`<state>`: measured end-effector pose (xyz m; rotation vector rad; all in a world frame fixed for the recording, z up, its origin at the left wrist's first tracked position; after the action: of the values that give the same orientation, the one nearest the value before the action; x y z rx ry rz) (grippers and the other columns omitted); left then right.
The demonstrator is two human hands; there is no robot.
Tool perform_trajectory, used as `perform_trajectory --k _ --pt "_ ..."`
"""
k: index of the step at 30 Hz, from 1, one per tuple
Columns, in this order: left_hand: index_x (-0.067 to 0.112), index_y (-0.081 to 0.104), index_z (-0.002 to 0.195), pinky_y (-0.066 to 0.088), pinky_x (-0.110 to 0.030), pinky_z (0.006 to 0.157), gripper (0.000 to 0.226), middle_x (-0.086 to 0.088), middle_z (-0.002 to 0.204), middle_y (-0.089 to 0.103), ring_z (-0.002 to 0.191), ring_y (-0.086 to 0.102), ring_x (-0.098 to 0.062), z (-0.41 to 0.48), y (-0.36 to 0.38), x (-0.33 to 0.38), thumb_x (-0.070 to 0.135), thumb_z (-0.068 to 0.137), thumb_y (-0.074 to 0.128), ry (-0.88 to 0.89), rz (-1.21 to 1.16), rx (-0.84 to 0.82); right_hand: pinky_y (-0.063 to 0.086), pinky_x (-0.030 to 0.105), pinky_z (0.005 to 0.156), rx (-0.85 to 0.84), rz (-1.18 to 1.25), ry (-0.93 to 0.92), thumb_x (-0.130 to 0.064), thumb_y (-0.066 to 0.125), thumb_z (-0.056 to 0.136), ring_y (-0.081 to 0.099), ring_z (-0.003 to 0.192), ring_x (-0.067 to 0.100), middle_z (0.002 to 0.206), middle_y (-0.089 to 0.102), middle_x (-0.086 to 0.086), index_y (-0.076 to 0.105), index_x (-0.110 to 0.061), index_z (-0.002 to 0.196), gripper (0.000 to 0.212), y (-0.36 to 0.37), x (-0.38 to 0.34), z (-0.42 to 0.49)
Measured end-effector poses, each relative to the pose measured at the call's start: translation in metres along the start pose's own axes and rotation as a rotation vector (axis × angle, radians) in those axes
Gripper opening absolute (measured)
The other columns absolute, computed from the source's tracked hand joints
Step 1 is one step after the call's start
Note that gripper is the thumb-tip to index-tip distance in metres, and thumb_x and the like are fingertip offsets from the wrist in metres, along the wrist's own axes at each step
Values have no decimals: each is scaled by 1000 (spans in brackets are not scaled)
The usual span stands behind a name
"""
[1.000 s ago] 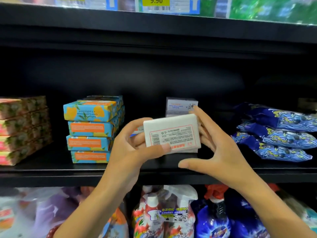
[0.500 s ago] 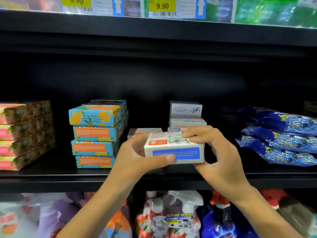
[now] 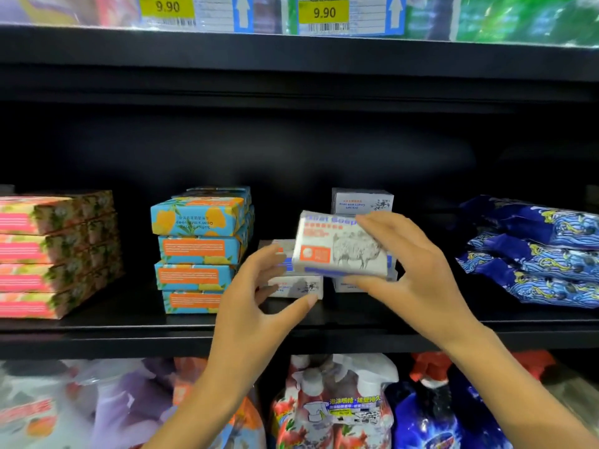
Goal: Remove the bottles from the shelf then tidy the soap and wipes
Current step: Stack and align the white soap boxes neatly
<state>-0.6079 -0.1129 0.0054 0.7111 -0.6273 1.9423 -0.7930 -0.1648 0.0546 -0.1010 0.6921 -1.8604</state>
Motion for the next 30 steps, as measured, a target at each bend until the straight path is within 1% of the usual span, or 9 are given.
perform_trajectory --k 3,6,12,18,21,23,26,27,30 --pt "27 66 103 47 -17 79 37 18 96 68 93 63 -1 -10 -6 -25 51 75 62 124 478 -30 38 22 102 23 -25 94 -27 79 72 44 121 8 126 50 -5 52 -11 131 67 4 4 22" --pt "25 71 88 48 -19 67 31 15 87 68 83 64 -6 -17 0 -38 48 85 49 275 777 -114 33 29 107 -96 -124 114 -32 73 78 39 127 15 136 46 2 44 -10 137 69 25 1 47" --pt "28 72 87 45 -14 68 31 17 86 69 83 63 -2 -18 0 -38 45 85 46 237 780 -152 34 30 99 -310 -319 120 -38 51 94 35 126 19 136 42 3 36 -12 142 57 65 3 70" --pt "29 73 86 42 -11 67 31 17 84 70 81 63 -2 -20 -1 -35 45 84 46 203 782 -144 46 39 90 -445 -505 62 -29 45 98 48 113 21 123 53 4 49 -15 127 32 74 -4 67" --pt "29 73 85 44 -13 66 32 17 83 69 81 63 -2 -20 0 -35 45 84 46 212 786 -143 46 35 89 -369 -524 -7 -25 48 97 49 112 19 121 57 1 52 -17 125 29 71 -8 62" --pt "28 73 85 45 -13 65 32 17 83 69 81 64 -2 -19 0 -35 44 84 46 224 778 -146 44 33 94 -234 -466 -36 -25 57 92 49 119 19 127 58 1 53 -17 128 37 60 -6 56" --pt "28 74 83 44 -13 63 32 17 81 69 78 65 -3 -19 1 -33 45 83 46 219 776 -127 44 37 95 -13 -441 37 -30 68 84 51 120 22 126 60 4 56 -13 128 49 29 11 43" --pt "28 73 82 44 -14 61 32 17 80 69 77 65 -4 -18 1 -33 45 82 46 215 779 -115 44 37 94 2 -460 86 -33 70 81 51 119 23 125 60 5 55 -12 128 54 19 23 39" --pt "28 73 78 36 -9 55 31 17 76 68 72 65 -5 -18 3 -32 45 79 46 195 775 -93 36 37 104 -125 -540 190 -39 74 76 46 123 25 130 54 7 49 -10 133 69 7 55 24"
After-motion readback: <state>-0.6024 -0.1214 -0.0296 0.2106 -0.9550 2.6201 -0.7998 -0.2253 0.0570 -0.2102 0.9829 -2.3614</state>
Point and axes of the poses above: each hand's wrist, its own z-axis towards the middle knuckle, its own y-axis out of the palm, x = y × z, the point moved 4 cm from there along z, towards the middle knuckle
